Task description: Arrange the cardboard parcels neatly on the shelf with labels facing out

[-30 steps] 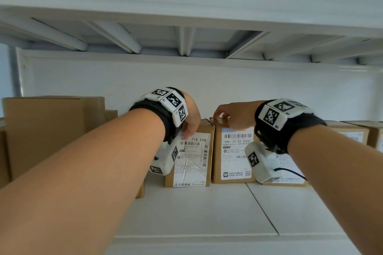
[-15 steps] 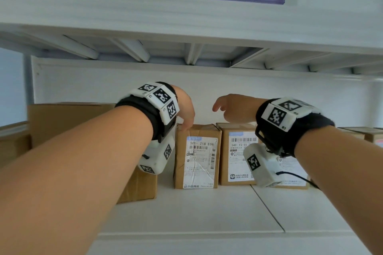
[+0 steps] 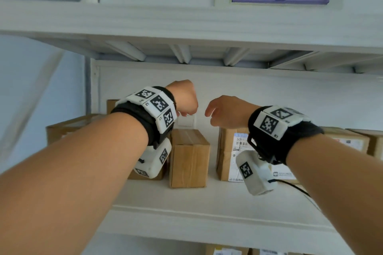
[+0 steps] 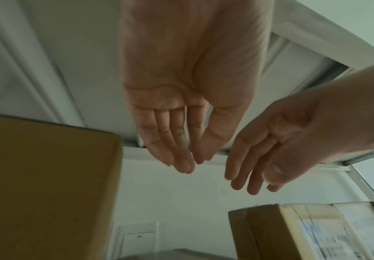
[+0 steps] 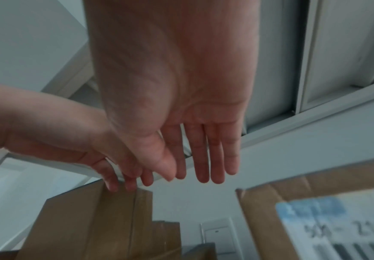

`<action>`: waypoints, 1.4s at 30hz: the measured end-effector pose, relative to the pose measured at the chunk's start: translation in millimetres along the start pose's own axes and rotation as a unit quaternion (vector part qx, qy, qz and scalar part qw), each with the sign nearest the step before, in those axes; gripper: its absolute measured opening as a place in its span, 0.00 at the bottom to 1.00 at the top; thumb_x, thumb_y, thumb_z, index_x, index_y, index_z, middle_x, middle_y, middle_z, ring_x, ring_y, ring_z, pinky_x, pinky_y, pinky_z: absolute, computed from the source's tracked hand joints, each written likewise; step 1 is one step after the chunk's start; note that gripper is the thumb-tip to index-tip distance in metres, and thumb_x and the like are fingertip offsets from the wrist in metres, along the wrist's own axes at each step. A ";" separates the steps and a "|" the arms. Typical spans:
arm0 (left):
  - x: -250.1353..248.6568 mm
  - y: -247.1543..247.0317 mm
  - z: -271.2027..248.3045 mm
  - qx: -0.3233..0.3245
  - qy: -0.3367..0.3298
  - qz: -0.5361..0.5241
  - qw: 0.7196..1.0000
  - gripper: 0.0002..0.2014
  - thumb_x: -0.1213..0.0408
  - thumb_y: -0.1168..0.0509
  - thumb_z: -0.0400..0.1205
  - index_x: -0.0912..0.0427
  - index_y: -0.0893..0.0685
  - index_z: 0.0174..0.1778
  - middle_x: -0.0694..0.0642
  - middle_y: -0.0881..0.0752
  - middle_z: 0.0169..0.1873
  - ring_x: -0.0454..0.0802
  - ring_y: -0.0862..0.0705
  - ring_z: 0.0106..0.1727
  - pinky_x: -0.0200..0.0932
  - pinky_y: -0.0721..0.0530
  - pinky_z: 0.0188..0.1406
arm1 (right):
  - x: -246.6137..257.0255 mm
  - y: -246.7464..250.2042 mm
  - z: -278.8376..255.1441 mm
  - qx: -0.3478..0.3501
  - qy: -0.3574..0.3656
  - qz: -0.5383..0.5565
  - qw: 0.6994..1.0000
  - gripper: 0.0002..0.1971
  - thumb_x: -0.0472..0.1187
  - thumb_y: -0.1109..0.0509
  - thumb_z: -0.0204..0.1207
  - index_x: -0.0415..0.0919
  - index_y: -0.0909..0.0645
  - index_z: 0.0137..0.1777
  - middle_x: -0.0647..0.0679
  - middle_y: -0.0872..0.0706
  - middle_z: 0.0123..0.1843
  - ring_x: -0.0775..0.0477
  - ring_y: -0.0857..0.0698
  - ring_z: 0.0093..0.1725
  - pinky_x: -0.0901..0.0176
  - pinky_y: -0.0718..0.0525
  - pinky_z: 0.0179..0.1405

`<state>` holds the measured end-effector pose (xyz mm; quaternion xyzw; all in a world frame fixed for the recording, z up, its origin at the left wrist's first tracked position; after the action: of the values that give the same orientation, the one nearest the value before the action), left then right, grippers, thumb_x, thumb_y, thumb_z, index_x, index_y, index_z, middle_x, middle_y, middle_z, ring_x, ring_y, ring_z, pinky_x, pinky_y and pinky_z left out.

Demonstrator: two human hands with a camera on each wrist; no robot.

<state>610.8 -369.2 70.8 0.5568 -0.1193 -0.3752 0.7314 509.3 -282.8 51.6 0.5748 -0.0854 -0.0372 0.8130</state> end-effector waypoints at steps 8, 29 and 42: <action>48.3 -4.2 -25.2 -0.006 0.030 -0.071 0.997 0.12 0.73 0.33 0.77 0.64 0.09 0.53 0.61 0.07 0.45 0.56 0.07 0.47 0.53 0.08 0.50 | 39.7 -45.4 12.7 0.079 -0.034 -0.035 0.996 0.37 0.69 0.43 0.76 0.42 0.28 0.75 0.44 0.23 0.75 0.43 0.23 0.71 0.52 0.27 0.67; 54.2 -8.5 -44.1 0.095 -0.004 -0.181 0.979 0.17 0.81 0.41 0.84 0.70 0.17 0.68 0.62 0.11 0.61 0.56 0.11 0.60 0.43 0.13 0.56 | 42.9 -27.6 12.6 0.021 -0.181 0.148 0.972 0.22 0.64 0.42 0.77 0.45 0.21 0.41 0.43 0.19 0.50 0.40 0.19 0.46 0.60 0.24 0.35; 39.1 20.1 -50.4 0.061 -0.125 -0.102 0.985 0.52 0.69 0.18 0.66 0.48 0.38 0.84 0.55 0.23 0.72 0.52 0.21 0.70 0.51 0.21 0.70 | 22.7 9.5 -6.2 -0.107 -0.240 0.401 0.878 0.18 0.61 0.38 0.76 0.46 0.25 0.47 0.44 0.19 0.42 0.43 0.17 0.38 0.46 0.13 0.51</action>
<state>676.0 -357.4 61.7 0.5581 -0.1753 -0.5068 0.6332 532.4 -277.5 60.7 0.3746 -0.4965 0.1466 0.7692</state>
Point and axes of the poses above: each hand's wrist, its own z-axis towards the middle knuckle, its own y-axis out of the back of the hand, x = y × z, the point moved 2 cm from there along z, towards the middle knuckle
